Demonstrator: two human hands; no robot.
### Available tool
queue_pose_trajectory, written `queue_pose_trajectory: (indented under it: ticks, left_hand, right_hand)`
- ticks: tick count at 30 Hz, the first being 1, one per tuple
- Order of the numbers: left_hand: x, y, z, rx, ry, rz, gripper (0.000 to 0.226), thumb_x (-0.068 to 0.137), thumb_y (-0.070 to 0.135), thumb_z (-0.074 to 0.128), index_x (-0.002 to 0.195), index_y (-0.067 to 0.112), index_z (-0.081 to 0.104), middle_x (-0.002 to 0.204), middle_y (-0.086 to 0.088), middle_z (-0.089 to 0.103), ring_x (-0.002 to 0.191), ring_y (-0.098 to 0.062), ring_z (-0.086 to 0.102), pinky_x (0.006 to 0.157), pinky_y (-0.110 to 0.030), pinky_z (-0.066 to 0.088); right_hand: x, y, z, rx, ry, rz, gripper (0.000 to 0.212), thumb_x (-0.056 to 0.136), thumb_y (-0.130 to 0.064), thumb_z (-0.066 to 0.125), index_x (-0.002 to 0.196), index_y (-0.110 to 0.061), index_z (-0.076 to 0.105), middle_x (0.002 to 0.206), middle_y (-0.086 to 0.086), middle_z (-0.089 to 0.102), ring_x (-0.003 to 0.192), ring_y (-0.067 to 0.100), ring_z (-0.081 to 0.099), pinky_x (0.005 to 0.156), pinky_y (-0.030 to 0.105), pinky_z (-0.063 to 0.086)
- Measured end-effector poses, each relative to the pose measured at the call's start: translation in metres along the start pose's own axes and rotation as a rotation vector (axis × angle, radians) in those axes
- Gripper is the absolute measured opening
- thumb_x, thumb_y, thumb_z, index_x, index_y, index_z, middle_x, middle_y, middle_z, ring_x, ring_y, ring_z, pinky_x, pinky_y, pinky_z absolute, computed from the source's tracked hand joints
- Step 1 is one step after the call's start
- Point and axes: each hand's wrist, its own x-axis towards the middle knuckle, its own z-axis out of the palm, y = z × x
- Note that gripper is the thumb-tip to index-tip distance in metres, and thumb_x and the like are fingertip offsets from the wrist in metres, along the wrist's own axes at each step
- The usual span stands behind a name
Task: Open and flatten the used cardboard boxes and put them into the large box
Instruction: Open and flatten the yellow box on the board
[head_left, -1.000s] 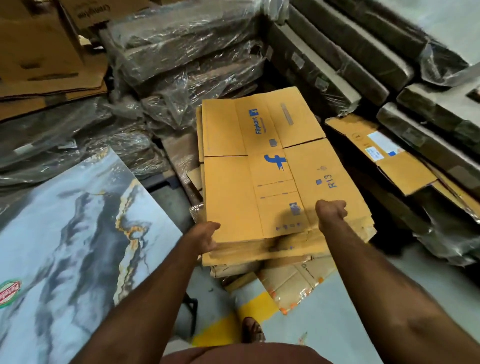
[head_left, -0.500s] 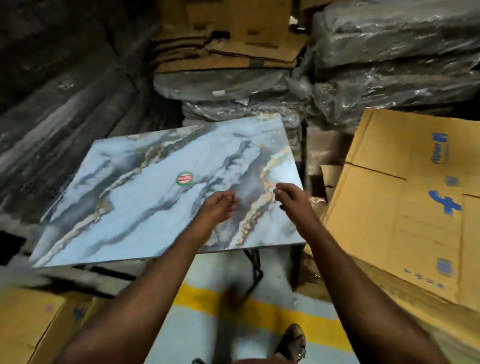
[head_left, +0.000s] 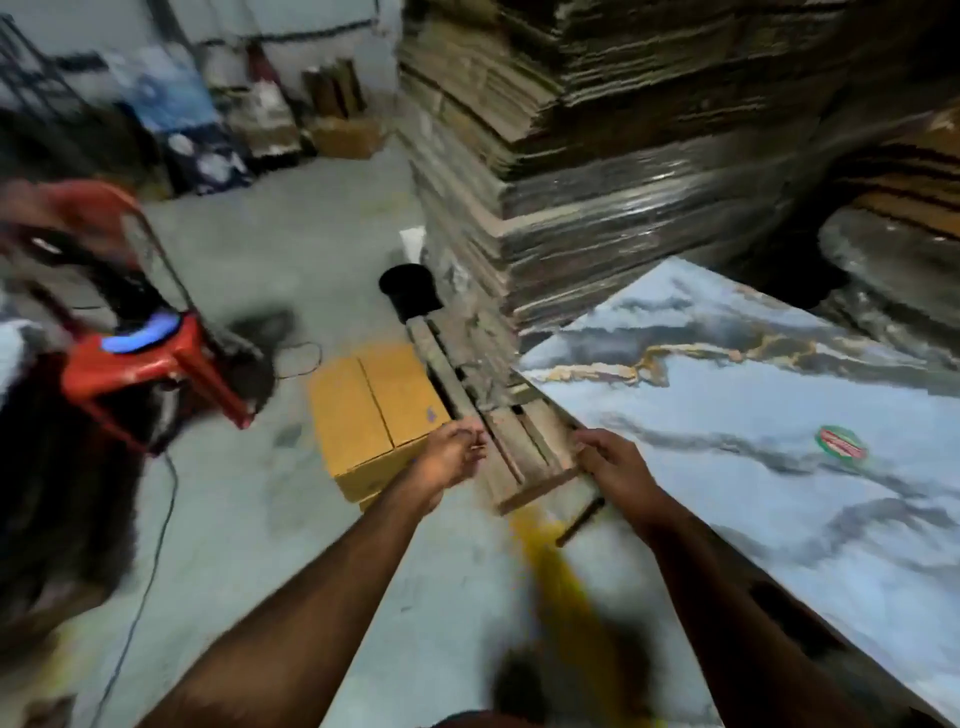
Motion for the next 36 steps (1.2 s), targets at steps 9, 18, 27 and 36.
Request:
queue_pose_trajectory:
  ticks: [9,18,27,36]
  left_hand:
    - [0.027,-0.037,-0.179,-0.306,0.303,-0.136,0.022,0.1,0.01,0.044,0.09,0.019,0.061,0.082,0.002,0.066,0.068,-0.013,0.056,0.062,-0.024,0.037]
    - [0.142,-0.071,-0.282,-0.384,0.394,-0.33,0.02,0.1,0.01,0.043,0.095,0.019,0.061,0.088,-0.003,0.065,0.075,-0.016,0.058,0.067,-0.025,0.038]
    - [0.334,-0.13,-0.343,-0.286,0.39,-0.673,0.023,0.101,0.009,0.046,0.082,0.019,0.052,0.078,-0.001,0.049,0.064,-0.013,0.04,0.059,-0.024,0.025]
    - [0.489,-0.244,-0.362,-0.059,0.655,-0.898,0.078,0.088,0.04,0.057,0.148,0.003,0.024,0.149,-0.021,0.038,0.136,-0.036,0.04,0.11,-0.042,0.034]
  right_hand:
    - [0.087,-0.035,0.165,-0.193,-0.374,-0.008,0.019,0.096,-0.004,0.059,0.09,-0.021,0.066,0.085,0.004,0.066,0.073,0.008,0.062,0.06,0.01,0.043]
    - [0.246,0.034,0.286,-0.297,-0.412,0.148,0.028,0.087,-0.022,0.063,0.114,-0.023,0.054,0.093,0.0,0.059,0.075,0.013,0.054,0.056,0.02,0.039]
    - [0.403,0.183,0.377,-0.364,-0.565,0.513,0.02,0.087,-0.004,0.062,0.1,-0.019,0.064,0.076,0.007,0.057,0.069,0.018,0.058,0.064,0.038,0.046]
    - [0.491,0.285,0.449,-0.53,-0.218,0.6,0.091,0.075,-0.06,0.067,0.146,-0.01,0.039,0.148,0.013,0.046,0.134,0.029,0.045,0.108,0.035,0.041]
